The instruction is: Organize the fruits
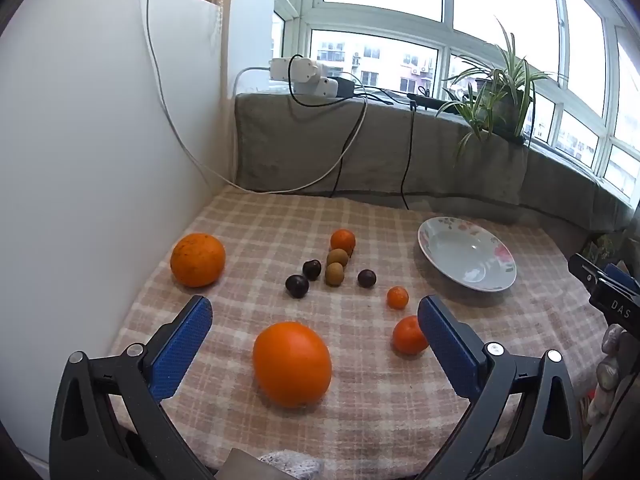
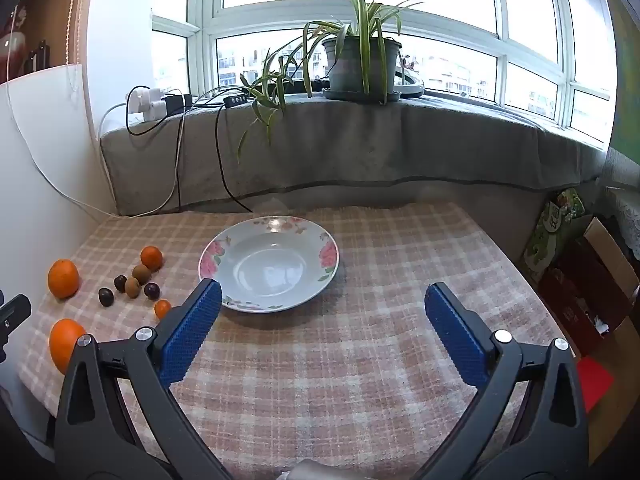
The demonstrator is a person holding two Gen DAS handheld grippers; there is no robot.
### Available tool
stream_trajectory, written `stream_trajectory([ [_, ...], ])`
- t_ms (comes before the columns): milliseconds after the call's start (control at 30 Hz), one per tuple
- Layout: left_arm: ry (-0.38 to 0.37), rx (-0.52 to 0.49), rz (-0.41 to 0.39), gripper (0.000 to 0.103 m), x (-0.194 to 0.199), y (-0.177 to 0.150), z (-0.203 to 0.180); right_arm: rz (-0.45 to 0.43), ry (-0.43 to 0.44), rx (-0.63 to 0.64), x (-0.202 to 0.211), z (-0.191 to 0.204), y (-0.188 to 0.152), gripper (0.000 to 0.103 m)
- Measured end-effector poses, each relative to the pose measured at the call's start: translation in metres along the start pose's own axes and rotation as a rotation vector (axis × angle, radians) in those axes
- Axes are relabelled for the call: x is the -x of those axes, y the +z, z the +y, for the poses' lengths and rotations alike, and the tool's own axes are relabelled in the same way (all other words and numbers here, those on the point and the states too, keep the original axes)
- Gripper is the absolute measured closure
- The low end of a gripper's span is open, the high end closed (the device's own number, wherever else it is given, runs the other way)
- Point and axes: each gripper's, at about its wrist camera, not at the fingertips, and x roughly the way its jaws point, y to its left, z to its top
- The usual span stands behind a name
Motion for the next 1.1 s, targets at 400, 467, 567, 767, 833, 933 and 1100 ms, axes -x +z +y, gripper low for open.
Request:
stream_trajectory([
  [400, -0.006, 0.002, 0.003, 0.001, 0.0003, -0.0058, 0.0078, -0.003, 0.003, -0.011, 0.0030, -0.0008, 0.0001, 0.000],
  [467, 0.001, -0.005, 0.005, 0.001, -0.0005, -0.0027, 0.0003, -0.005, 0.005, -0.011, 0.0035, -0.0009, 0.0002, 0.000],
  [567, -0.003, -0.004, 0.004, 0.001, -0.0011, -0.0020, 0.0009, -0.008, 0.006, -0.012, 0.0042, -0.0006, 0.0004, 0.000],
  [767, -0.002, -0.004, 0.000, 0.001, 0.0004, -0.0018, -0.0002, -0.009, 0.005, -0.013, 0.0043, -0.0004, 0.0018, 0.000],
  [833, -0.003, -0.003, 0.001, 0.001, 0.0005, -0.0016, -0.0003, -0.010, 0.005, -0.012, 0.0042, -0.0002, 0.0014, 0.000],
  [933, -0.009, 0.002, 0.004, 0.001, 0.0007, -0.0009, 0.0006, -0.011, 0.002, -0.009, 0.0040, 0.0000, 0.0015, 0.000],
  [1100, -0.008, 0.002, 0.004, 0.001, 0.0005, -0.0012, -0.0002, -0.011, 0.002, -0.010, 0.0041, 0.0003, 0.0010, 0.000],
])
